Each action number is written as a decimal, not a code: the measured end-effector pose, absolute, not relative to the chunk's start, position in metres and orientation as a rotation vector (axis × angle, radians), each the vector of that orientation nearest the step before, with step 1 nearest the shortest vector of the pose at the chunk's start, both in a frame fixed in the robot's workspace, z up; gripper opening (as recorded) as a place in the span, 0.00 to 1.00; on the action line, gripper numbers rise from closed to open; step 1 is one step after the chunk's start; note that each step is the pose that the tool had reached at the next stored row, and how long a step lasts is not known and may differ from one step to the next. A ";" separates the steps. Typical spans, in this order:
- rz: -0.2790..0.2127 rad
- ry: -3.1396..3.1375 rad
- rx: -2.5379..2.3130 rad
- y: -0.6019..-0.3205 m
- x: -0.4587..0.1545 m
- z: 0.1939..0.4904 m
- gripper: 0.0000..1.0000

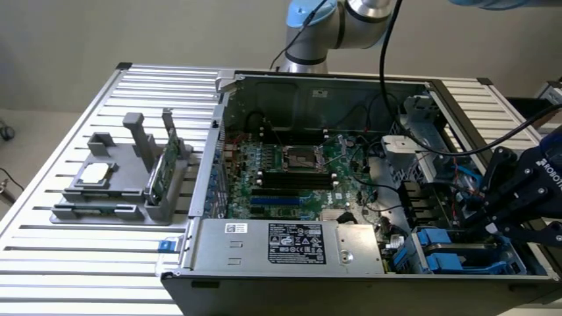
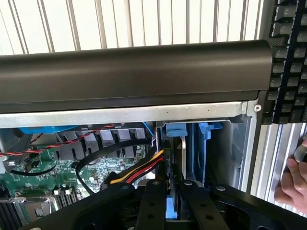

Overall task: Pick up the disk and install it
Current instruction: 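Insert the first disk wire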

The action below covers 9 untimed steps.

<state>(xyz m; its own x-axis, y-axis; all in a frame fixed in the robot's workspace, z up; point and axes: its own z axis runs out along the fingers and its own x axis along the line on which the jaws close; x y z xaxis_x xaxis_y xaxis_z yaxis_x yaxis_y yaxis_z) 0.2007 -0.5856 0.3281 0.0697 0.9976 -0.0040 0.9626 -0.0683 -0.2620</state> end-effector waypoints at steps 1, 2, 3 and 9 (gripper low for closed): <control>0.271 -2.003 -2.149 -0.586 0.201 0.329 0.18; 0.272 -2.004 -2.150 -0.586 0.201 0.332 0.18; 0.273 -2.004 -2.151 -0.586 0.201 0.336 0.25; 0.274 -2.004 -2.151 -0.586 0.201 0.363 0.25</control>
<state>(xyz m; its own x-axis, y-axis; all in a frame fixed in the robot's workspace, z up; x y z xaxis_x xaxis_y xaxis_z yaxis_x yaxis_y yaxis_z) 0.2007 -0.5858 0.3629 0.0697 0.9975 -0.0064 0.9627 -0.0690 -0.2617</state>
